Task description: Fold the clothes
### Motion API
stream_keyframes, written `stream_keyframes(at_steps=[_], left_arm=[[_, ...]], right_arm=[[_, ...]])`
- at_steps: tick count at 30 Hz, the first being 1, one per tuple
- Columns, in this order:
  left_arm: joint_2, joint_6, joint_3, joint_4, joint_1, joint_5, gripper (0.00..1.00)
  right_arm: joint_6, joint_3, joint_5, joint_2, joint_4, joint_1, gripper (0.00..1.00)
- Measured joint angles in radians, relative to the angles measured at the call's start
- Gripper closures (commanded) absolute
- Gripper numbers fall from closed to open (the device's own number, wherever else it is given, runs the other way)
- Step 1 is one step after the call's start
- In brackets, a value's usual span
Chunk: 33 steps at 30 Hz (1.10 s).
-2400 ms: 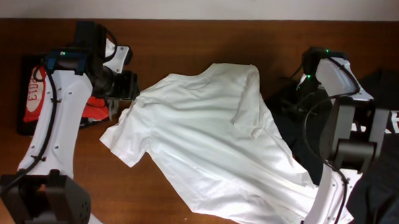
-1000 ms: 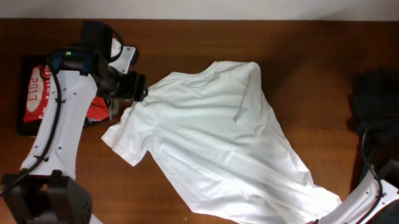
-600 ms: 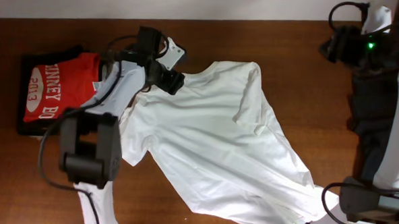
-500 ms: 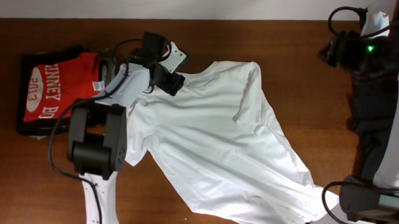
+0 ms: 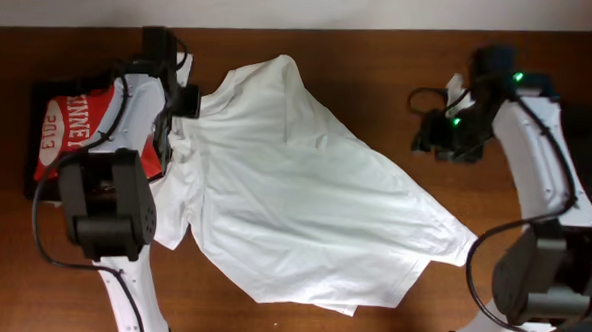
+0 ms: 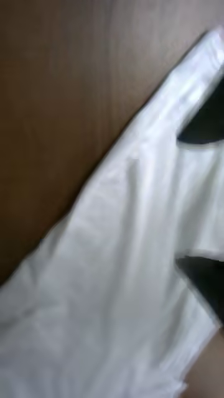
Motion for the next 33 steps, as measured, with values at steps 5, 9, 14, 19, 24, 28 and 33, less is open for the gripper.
stream_keyframes(at_steps=[5,9,14,19,24,28,33], left_arm=[[-0.116,0.007,0.021,-0.093,-0.067,0.104,0.36],[-0.118,0.055,0.021,-0.129,-0.127,0.118,0.35],[-0.157,0.074,0.023,-0.135,-0.142,0.119,0.34],[-0.221,0.08,0.027,-0.142,-0.145,0.13,0.3],[-0.222,0.085,0.032,-0.19,-0.21,0.163,0.29],[-0.223,0.075,0.013,-0.406,-0.216,0.126,0.37],[-0.231,0.008,-0.337,-0.435,-0.15,0.139,0.41]], right_arm=[[0.162,-0.375,0.074,-0.002,0.192,0.0,0.83],[0.285,-0.513,0.14,-0.001,0.389,0.0,0.96],[0.42,-0.548,0.211,-0.011,0.647,-0.03,0.96],[0.437,-0.523,0.231,0.054,0.938,-0.256,0.95],[0.197,-0.285,-0.002,0.066,0.706,-0.294,0.59],[0.062,-0.023,-0.109,-0.105,0.309,-0.269,0.59],[0.039,0.01,-0.134,-0.31,0.129,-0.235,0.58]])
